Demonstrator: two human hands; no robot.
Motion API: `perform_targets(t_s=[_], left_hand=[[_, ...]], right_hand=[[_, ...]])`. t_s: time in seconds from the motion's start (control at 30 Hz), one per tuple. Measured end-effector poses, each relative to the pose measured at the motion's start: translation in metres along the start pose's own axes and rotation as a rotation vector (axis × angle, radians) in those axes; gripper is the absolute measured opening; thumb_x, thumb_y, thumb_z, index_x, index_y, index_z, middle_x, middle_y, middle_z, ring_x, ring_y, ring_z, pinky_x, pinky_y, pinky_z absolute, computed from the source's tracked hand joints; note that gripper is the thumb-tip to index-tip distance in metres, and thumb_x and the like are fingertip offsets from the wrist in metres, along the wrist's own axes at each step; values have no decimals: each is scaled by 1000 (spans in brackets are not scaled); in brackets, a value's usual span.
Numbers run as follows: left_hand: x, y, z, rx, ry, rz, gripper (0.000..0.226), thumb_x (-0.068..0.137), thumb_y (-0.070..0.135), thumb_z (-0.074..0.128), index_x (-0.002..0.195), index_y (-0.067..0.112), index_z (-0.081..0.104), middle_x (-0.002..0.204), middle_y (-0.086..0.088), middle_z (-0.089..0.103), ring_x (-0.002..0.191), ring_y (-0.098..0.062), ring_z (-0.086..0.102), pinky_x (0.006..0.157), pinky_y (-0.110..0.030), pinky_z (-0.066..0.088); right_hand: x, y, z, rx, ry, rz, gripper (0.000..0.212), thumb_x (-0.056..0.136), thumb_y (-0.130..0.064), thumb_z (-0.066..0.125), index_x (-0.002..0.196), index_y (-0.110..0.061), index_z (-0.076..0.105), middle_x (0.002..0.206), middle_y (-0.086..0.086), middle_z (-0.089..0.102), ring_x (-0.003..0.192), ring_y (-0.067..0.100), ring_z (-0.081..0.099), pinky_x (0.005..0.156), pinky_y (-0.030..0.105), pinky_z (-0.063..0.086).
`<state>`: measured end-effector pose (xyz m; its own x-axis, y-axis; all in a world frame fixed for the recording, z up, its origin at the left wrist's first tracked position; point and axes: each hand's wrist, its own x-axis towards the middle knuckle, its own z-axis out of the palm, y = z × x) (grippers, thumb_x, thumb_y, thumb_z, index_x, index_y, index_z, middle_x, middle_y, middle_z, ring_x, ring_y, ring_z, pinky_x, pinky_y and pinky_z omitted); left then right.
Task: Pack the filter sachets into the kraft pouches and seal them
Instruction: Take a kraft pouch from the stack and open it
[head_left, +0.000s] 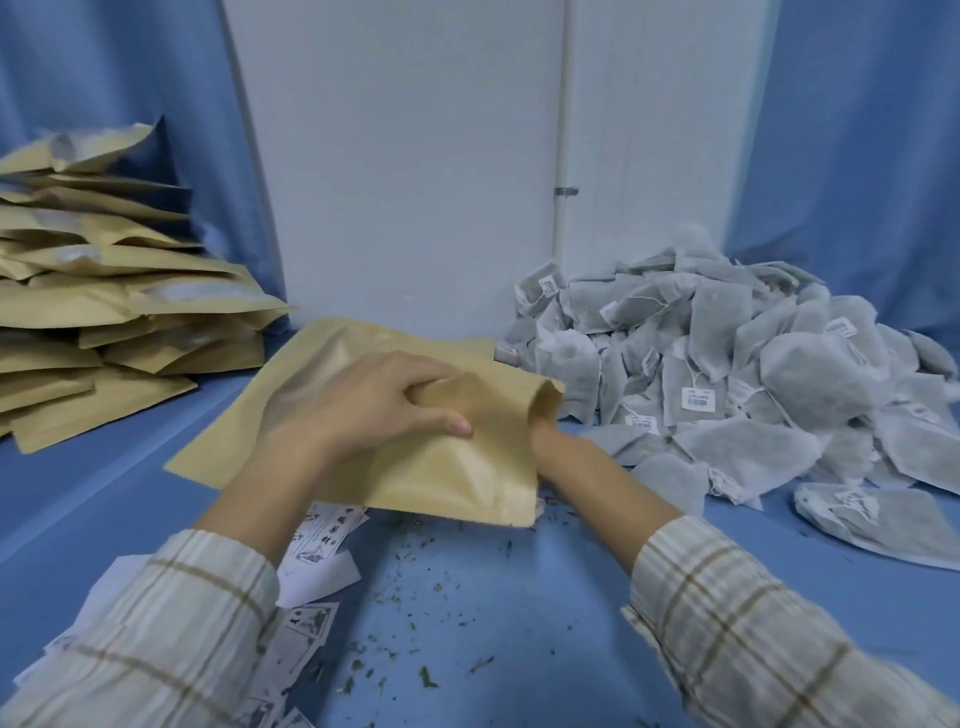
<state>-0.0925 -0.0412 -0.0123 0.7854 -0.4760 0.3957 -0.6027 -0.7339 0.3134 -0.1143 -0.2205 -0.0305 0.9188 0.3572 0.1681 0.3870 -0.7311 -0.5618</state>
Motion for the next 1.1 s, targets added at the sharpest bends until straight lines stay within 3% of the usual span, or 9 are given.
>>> perform_targets(t_s=[0.1, 0.2, 0.27, 0.43, 0.6, 0.73, 0.83, 0.97, 1.1], left_hand=[[-7, -19, 6, -9, 89, -113, 20, 59, 73, 63, 73, 58, 61, 61, 28, 54, 70, 10, 49, 61, -16, 34], [-12, -35, 23, -9, 135, -196, 35, 66, 63, 69, 55, 37, 49, 51, 12, 39, 56, -5, 37, 54, -32, 21], [-16, -42, 34, -40, 152, -216, 37, 69, 57, 72, 53, 33, 48, 50, 9, 34, 54, -8, 34, 55, -32, 20], [-17, -44, 58, -167, 95, -184, 15, 69, 41, 76, 66, 45, 62, 49, 19, 45, 54, 4, 43, 54, -11, 29], [-15, -46, 76, -198, 172, -211, 21, 72, 36, 76, 83, 19, 71, 58, 19, 50, 61, 0, 46, 57, -14, 32], [-14, -44, 78, -155, 237, -193, 45, 70, 47, 69, 73, 4, 56, 60, 6, 38, 61, -12, 36, 58, -24, 28], [-13, -40, 78, -173, 275, -196, 39, 73, 38, 74, 70, 5, 53, 61, 2, 39, 63, -13, 36, 57, -23, 26], [-9, -36, 78, -184, 281, -226, 40, 74, 38, 73, 82, 0, 62, 71, -17, 48, 75, -30, 44, 63, -34, 30], [-9, -31, 74, -177, 293, -218, 49, 72, 45, 69, 82, -2, 61, 69, -18, 45, 74, -35, 44, 65, -36, 31]], right_hand=[[5, 33, 9, 54, 75, -161, 28, 88, -6, 57, 116, -1, 56, 102, 10, 58, 93, 22, 52, 84, 30, 48], [3, 73, 17, 147, 262, -107, 45, 85, -17, 63, 126, -31, 54, 104, -10, 67, 92, 4, 58, 82, 16, 44], [2, 96, 14, 29, 345, -24, 42, 86, -16, 56, 123, -35, 55, 100, -8, 66, 92, 7, 58, 79, 21, 45], [0, 129, 20, -663, -66, 283, 72, 83, -40, 54, 146, -34, 20, 143, 4, 35, 129, 30, 32, 104, 43, 29], [1, 138, 22, -781, 201, 110, 51, 92, -15, 45, 139, -31, 36, 132, -1, 52, 119, 22, 42, 92, 31, 32], [-8, 133, 18, -170, 738, 88, 34, 93, -13, 47, 122, -25, 57, 93, 3, 64, 91, 21, 50, 69, 28, 33], [-10, 121, 16, 404, 935, 244, 9, 92, -24, 51, 98, -27, 58, 77, -7, 58, 72, 12, 53, 59, 10, 38], [-10, 105, 16, 1034, 879, 308, 16, 90, -18, 55, 83, -31, 48, 91, -3, 63, 62, 12, 68, 64, 14, 50], [-9, 96, 24, 1267, 748, 241, 22, 88, -6, 58, 93, -25, 47, 93, 0, 63, 65, 15, 70, 56, 18, 53]])
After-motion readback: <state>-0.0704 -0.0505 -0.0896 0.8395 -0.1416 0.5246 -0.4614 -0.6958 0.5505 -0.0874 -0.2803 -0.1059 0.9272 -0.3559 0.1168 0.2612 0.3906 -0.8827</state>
